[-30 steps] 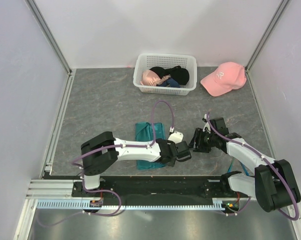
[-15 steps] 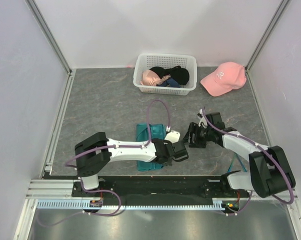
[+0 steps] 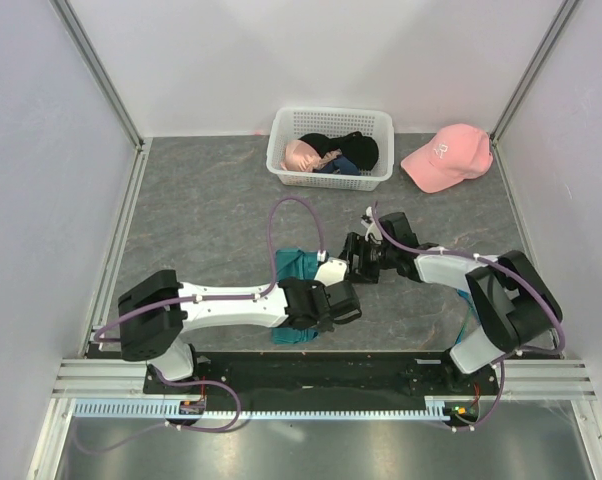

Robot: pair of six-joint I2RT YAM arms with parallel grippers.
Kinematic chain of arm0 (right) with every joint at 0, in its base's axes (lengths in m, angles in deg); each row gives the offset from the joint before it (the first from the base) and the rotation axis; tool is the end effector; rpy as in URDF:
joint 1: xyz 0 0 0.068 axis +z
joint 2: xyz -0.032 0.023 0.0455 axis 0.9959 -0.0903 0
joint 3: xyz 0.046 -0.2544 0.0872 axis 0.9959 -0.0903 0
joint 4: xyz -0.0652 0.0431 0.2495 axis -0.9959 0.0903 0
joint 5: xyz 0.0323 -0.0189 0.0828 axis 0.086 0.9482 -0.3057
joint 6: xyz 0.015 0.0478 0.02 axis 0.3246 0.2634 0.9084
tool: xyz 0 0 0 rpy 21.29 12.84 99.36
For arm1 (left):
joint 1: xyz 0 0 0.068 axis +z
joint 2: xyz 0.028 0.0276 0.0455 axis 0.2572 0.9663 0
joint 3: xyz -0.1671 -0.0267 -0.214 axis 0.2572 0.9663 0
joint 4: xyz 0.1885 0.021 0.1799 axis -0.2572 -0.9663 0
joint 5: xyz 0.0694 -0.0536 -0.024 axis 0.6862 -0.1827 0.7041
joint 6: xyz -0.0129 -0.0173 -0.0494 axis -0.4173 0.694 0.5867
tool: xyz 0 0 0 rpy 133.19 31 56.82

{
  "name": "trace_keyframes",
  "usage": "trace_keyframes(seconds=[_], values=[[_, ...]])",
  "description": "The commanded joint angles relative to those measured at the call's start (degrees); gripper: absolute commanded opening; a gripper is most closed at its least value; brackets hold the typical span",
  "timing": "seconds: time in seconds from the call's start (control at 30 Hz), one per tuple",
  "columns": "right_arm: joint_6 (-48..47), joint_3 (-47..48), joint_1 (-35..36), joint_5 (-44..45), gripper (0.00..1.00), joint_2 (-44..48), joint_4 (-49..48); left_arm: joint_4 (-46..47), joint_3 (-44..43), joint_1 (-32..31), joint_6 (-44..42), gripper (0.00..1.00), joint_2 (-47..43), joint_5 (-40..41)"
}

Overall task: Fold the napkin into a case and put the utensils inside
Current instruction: Pick up the 2/3-rectangle-folded napkin from the center of the board.

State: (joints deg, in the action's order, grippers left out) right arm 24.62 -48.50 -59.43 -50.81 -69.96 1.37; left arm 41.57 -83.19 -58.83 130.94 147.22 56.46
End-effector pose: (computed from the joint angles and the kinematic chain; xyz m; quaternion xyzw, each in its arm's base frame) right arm 0.2518 0.1414 0.1494 0.0066 0.8991 0.4117 0.1485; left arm 0.1008 -0.2975 0.1981 0.1547 0.9510 -0.0802 0.2553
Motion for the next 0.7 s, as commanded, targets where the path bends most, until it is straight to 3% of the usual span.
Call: trace_keyframes(seconds=[0.0, 0.23, 0.47, 0.67], values=[[3.58, 1.49, 1.42, -0.54, 0.77, -2.50, -7.25, 1.76, 0.30, -0.27, 2.52, 0.02, -3.05, 0.94], [5.69, 2.28, 2.12, -0.63, 0.65, -7.16, -11.64, 2.28, 1.01, -0.36, 2.35, 0.02, -4.46, 0.59], [7.18, 3.42, 2.12, -0.45, 0.41, -9.80, -14.81, 2.90, 1.36, -0.27, 2.17, 0.02, -5.08, 0.33], [6.92, 4.39, 2.21, -1.24, 0.37, -11.82, -15.78, 4.57, 2.41, -0.27, 2.61, 0.02, -5.34, -0.46]])
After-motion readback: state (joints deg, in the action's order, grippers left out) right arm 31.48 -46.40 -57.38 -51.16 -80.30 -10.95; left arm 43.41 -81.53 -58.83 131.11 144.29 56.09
